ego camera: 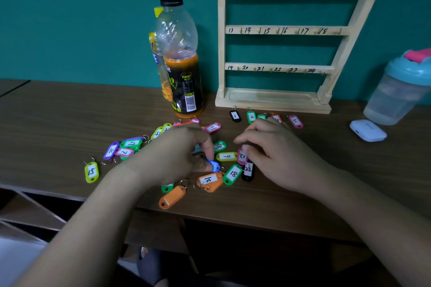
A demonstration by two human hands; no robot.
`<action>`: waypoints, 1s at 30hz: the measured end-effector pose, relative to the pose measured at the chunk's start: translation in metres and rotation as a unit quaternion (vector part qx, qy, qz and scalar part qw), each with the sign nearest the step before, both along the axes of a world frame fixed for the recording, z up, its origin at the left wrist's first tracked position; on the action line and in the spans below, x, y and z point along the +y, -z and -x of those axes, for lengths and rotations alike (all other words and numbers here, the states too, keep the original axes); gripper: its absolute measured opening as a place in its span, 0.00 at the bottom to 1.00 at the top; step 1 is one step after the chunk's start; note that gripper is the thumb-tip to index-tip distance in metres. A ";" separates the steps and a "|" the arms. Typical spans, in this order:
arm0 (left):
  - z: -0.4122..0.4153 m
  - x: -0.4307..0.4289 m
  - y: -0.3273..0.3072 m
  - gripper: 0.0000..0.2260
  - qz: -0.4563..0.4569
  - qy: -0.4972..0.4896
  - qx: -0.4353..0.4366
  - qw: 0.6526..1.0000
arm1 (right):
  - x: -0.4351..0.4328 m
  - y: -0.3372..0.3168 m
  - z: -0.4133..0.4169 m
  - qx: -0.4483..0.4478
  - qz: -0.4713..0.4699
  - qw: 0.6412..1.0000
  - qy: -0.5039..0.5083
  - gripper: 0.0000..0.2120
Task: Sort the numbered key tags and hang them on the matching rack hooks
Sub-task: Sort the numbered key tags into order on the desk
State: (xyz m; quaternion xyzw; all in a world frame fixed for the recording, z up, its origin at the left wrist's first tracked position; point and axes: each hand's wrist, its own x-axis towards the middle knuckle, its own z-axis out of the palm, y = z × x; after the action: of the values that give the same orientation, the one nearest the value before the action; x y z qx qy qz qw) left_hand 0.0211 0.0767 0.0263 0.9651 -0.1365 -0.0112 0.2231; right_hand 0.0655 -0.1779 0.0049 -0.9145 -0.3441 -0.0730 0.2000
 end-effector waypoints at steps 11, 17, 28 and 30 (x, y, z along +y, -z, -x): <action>0.002 0.012 -0.006 0.10 0.012 0.027 -0.012 0.999 | 0.032 0.008 -0.001 0.057 -0.038 0.998 0.015 0.10; 0.001 0.019 -0.004 0.11 0.011 0.003 -0.015 1.000 | 0.039 -0.002 -0.001 0.086 0.009 0.996 0.032 0.07; 0.005 0.015 -0.006 0.04 0.013 -0.012 0.020 1.000 | 0.040 0.001 -0.007 0.144 -0.168 0.975 0.032 0.07; 0.006 0.014 -0.005 0.03 0.019 -0.010 0.036 0.999 | 0.034 -0.003 -0.011 0.168 -0.196 0.966 0.021 0.08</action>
State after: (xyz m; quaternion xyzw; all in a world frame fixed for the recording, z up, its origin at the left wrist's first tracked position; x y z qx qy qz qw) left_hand 0.0150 0.0908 0.0316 0.9610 -0.1184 -0.0414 0.2463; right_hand 0.0762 -0.1436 0.0079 -0.8638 -0.2650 0.0112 0.4284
